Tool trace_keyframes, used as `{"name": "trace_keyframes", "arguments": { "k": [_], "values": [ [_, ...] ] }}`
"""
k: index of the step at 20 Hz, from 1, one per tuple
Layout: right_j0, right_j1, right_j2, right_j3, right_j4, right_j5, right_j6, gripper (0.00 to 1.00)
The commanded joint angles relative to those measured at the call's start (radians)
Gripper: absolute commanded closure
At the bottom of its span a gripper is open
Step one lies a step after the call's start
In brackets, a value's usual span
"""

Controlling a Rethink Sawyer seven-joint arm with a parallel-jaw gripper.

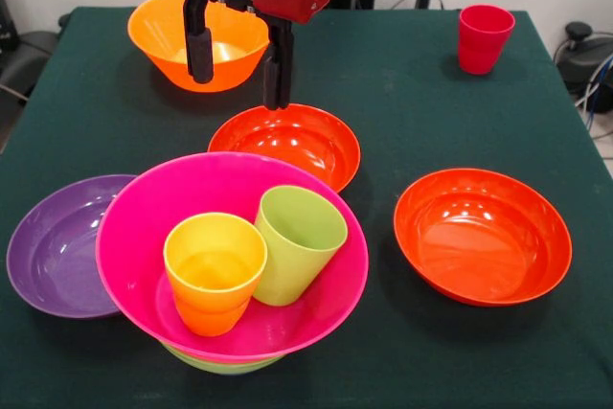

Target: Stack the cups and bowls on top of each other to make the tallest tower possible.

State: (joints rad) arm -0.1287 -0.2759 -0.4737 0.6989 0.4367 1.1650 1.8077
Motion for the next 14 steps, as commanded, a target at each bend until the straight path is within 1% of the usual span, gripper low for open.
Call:
{"name": "trace_keyframes", "arguments": {
  "k": [1, 6, 10, 14],
  "values": [
    [0.012, 0.066, 0.132, 0.010, -0.077, 0.040, -0.073, 0.00],
    [0.008, 0.080, 0.129, -0.011, -0.081, 0.041, -0.071, 0.00],
    [0.001, 0.116, 0.129, -0.048, -0.080, 0.037, -0.066, 0.00],
    [0.000, 0.139, 0.128, -0.063, -0.079, 0.023, -0.058, 0.00]
  ]
}}
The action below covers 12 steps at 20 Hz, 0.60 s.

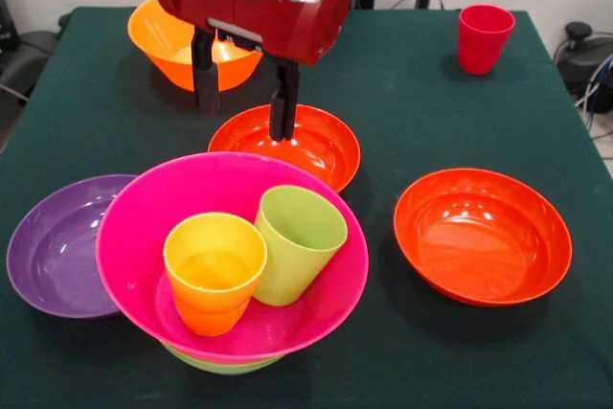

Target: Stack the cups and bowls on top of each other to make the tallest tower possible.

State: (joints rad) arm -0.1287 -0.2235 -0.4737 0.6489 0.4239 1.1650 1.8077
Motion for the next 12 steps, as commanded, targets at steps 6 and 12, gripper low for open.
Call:
{"name": "trace_keyframes", "arguments": {
  "k": [6, 12],
  "values": [
    [0.014, 0.102, 0.117, -0.034, -0.059, 0.033, -0.026, 0.00],
    [0.014, 0.151, 0.099, -0.116, -0.044, 0.064, 0.003, 0.00]
  ]
}}
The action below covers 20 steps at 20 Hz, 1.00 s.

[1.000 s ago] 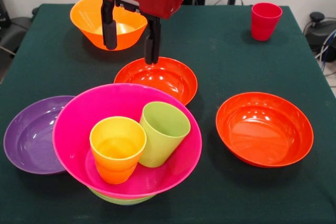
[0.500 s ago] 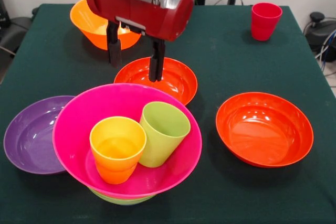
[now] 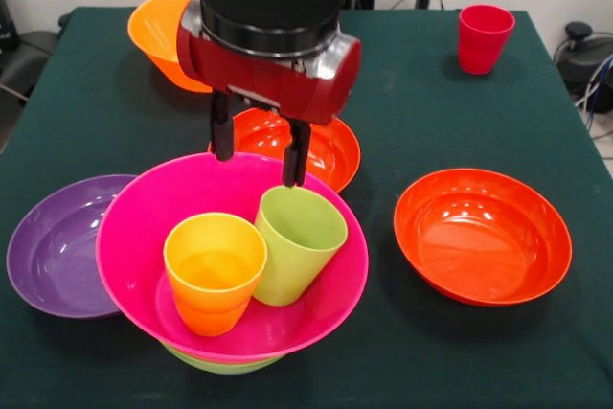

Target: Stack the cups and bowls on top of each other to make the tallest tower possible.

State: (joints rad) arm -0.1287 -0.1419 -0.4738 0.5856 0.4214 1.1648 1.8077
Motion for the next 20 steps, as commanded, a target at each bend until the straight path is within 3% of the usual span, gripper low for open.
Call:
{"name": "trace_keyframes", "arguments": {
  "k": [1, 10, 20],
  "values": [
    [0.014, 0.068, 0.096, -0.056, -0.040, 0.069, 0.005, 0.00],
    [0.009, 0.120, 0.076, -0.129, -0.024, 0.088, 0.028, 0.00],
    [0.012, 0.131, 0.068, -0.128, -0.025, 0.085, 0.033, 0.00]
  ]
}}
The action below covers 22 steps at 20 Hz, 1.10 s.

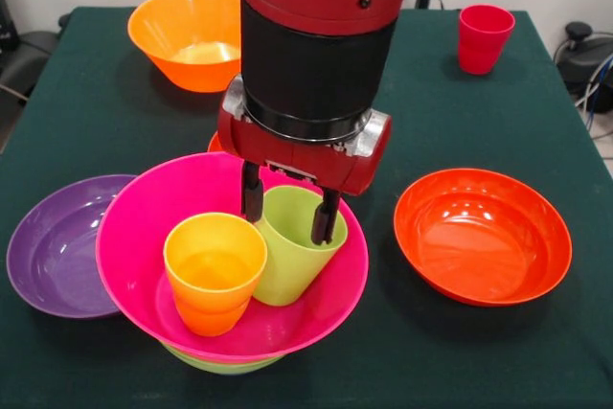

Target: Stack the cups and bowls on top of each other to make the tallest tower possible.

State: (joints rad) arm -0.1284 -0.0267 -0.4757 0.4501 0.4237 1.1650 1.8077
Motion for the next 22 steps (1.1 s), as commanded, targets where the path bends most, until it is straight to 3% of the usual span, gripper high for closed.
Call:
{"name": "trace_keyframes", "arguments": {
  "k": [1, 13, 18, 22],
  "values": [
    [0.005, 0.031, 0.063, -0.020, -0.023, 0.093, 0.034, 0.00],
    [-0.004, 0.054, 0.077, 0.016, -0.041, 0.015, 0.011, 0.00],
    [-0.013, 0.081, 0.078, -0.011, -0.041, -0.002, 0.001, 0.00],
    [0.000, 0.044, 0.091, 0.052, -0.052, -0.027, -0.005, 0.00]
  ]
}}
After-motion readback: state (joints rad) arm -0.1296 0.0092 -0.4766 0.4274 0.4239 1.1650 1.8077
